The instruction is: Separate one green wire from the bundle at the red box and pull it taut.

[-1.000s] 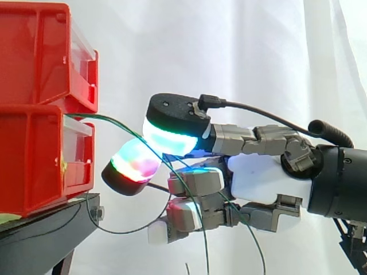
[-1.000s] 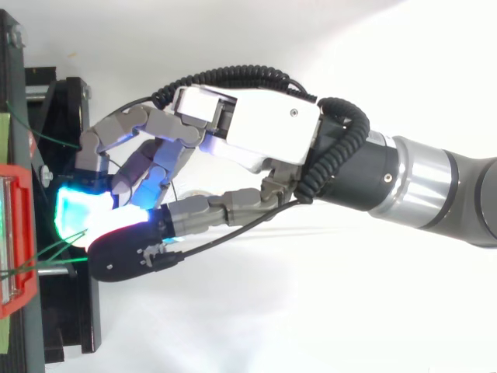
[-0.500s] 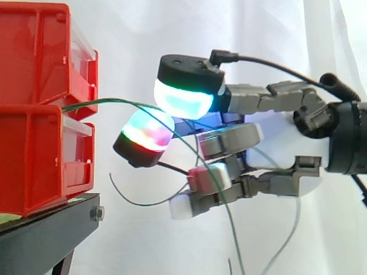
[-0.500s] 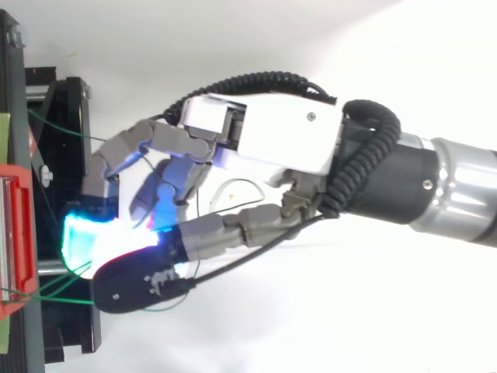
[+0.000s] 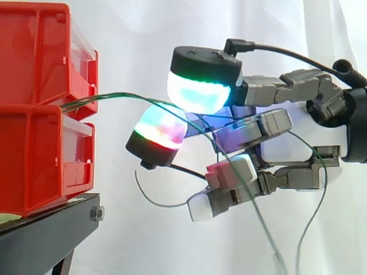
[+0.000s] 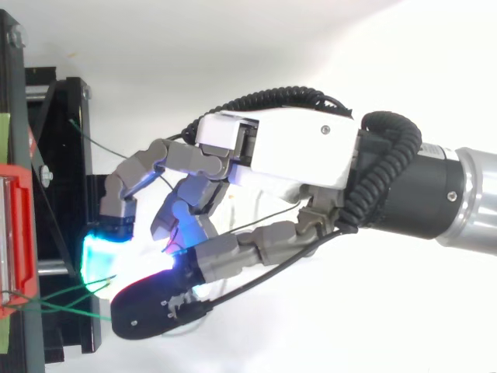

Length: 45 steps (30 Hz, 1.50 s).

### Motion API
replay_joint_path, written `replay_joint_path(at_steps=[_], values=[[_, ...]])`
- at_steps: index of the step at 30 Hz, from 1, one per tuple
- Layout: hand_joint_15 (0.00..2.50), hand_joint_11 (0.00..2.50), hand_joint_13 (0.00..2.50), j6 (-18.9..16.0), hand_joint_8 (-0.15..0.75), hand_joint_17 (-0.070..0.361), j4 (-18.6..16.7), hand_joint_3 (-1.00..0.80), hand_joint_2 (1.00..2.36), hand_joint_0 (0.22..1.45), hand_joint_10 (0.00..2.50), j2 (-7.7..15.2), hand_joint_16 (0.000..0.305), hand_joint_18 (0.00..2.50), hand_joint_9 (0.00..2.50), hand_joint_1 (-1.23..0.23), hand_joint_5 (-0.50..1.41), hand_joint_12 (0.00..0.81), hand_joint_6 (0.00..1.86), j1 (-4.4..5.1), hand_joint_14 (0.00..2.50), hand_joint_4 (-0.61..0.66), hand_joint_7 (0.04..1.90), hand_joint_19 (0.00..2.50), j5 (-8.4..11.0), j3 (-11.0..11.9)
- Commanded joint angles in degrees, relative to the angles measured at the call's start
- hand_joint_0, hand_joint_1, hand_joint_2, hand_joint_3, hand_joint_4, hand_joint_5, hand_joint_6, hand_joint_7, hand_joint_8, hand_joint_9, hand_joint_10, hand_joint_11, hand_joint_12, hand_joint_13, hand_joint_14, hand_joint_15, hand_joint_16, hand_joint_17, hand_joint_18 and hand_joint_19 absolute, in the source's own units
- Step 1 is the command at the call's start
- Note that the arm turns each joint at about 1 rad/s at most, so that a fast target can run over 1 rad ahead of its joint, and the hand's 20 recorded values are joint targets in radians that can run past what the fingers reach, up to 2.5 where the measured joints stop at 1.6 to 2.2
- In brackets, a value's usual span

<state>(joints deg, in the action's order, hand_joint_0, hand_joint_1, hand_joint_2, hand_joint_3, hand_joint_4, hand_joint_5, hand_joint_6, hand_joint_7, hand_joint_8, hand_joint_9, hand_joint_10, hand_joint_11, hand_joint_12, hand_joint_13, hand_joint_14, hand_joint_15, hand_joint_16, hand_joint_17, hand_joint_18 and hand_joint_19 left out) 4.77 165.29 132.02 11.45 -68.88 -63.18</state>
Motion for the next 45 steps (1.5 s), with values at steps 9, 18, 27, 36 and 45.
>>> replay_joint_path(at_steps=[9, 18, 27, 36, 45], values=[[1.08, 1.46, 1.26, -2.31, 0.272, 0.119, 2.32, -0.49, 1.00, 0.65, 1.02, -0.01, 0.053, 0.83, 1.19, -0.77, -0.20, 0.348, 0.94, 0.06, 0.03, 0.15, 0.86, 0.48, -0.56, 1.92], [1.06, 1.54, 1.27, -1.96, 0.266, 0.119, 5.75, -0.44, 1.01, 0.62, 0.86, -1.33, 0.053, 0.83, 1.25, -0.65, -0.19, 0.356, 0.93, 0.06, 0.03, 0.14, 0.89, 0.49, -1.44, 2.01], [1.05, 1.56, 1.25, -1.60, 0.262, 0.119, 6.63, -0.30, 1.02, 0.63, 0.81, -1.42, 0.053, 0.83, 1.25, -0.68, -0.19, 0.357, 0.94, 0.06, 0.03, 0.11, 0.94, 0.50, -1.26, 2.01], [1.04, 1.56, 1.26, -1.34, 0.266, 0.118, 6.37, -0.47, 1.00, 0.63, 0.77, -1.33, 0.052, 0.84, 1.27, -0.68, -0.19, 0.357, 0.93, -0.03, 0.03, 0.14, 0.90, 0.50, -1.17, 2.01], [1.03, 1.62, 1.25, -1.52, 0.272, 0.118, 6.37, -0.36, 1.01, 0.62, 0.72, -1.42, 0.053, 0.83, 1.28, -0.65, -0.19, 0.357, 0.94, -0.03, 0.03, 0.12, 0.94, 0.50, -1.17, 2.01]])
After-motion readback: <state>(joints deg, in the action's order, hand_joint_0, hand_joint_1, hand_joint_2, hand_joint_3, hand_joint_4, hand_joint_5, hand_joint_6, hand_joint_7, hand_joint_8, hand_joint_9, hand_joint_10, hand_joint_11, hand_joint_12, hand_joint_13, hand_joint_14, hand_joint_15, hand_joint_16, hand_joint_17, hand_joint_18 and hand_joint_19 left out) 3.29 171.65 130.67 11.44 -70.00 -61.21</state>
